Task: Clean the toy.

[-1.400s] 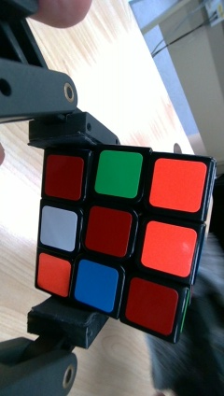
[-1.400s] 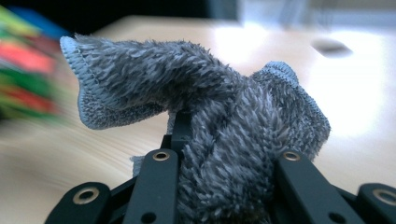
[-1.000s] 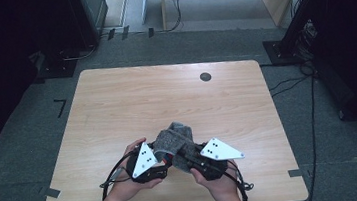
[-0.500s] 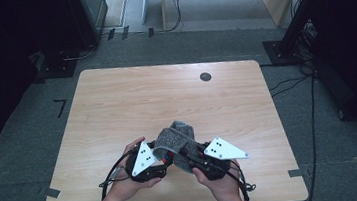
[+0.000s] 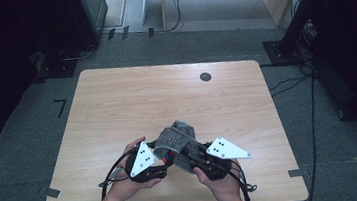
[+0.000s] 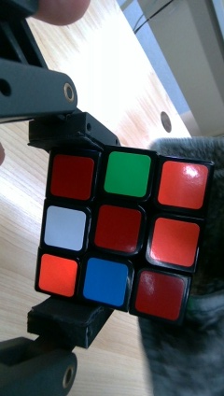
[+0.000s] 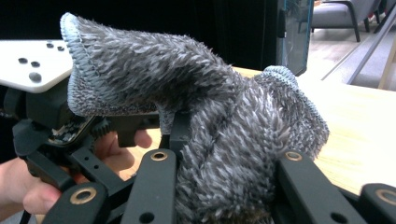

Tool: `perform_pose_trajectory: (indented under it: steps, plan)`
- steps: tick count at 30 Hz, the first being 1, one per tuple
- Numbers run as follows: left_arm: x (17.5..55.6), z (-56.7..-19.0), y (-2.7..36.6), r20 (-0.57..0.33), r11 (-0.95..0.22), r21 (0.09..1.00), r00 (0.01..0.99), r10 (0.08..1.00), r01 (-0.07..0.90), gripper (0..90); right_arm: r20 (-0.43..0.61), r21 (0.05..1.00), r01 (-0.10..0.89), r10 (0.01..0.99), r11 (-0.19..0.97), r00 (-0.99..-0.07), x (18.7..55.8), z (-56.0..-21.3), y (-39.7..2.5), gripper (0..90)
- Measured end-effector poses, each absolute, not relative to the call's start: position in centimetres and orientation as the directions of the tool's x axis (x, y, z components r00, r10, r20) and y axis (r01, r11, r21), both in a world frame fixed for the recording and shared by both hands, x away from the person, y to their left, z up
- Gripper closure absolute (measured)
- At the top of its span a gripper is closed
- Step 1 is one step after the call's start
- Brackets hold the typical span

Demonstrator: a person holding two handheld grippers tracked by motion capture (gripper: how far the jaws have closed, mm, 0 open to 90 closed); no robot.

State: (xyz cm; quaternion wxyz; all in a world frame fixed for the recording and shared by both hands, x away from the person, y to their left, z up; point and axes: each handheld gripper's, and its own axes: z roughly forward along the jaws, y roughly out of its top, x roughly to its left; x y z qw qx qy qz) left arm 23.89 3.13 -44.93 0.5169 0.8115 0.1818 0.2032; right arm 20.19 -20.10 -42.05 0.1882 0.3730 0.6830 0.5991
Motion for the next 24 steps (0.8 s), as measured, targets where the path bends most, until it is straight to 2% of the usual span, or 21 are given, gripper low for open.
perform_pose_trajectory:
  steps: [7,9,13,16,18,20,24]
  plan:
    - [24.4,-44.5,3.9,0.123,-0.377,0.920,0.841,0.527,0.102,33.2,0.242,0.933,0.358,0.796,-0.035,-0.555,21.5,-43.4,-22.0,71.5]
    - [24.3,-44.8,3.6,0.146,-0.407,0.908,0.837,0.527,0.098,33.2,0.276,0.934,0.350,0.762,-0.070,-0.586,21.2,-42.8,-21.8,71.4]
    - [24.1,-44.7,3.3,0.133,-0.392,0.915,0.847,0.515,0.094,33.2,0.229,0.954,0.296,0.724,-0.036,-0.651,20.1,-41.6,-20.1,71.3]
    - [24.0,-44.2,3.7,0.133,-0.379,0.921,0.842,0.522,0.089,33.2,0.228,0.954,0.299,0.742,-0.039,-0.631,20.4,-42.4,-20.3,71.3]
    - [24.1,-44.1,4.0,0.126,-0.367,0.925,0.839,0.529,0.092,33.2,0.253,0.940,0.337,0.762,-0.049,-0.596,21.0,-43.3,-21.0,71.3]
    - [24.2,-43.9,4.3,0.115,-0.352,0.931,0.838,0.533,0.096,33.2,0.229,0.930,0.369,0.796,-0.008,-0.561,21.8,-44.3,-21.6,71.4]
    - [24.3,-44.0,4.3,0.143,-0.379,0.921,0.829,0.541,0.089,33.2,0.304,0.920,0.382,0.773,-0.087,-0.556,21.9,-44.0,-22.4,71.4]
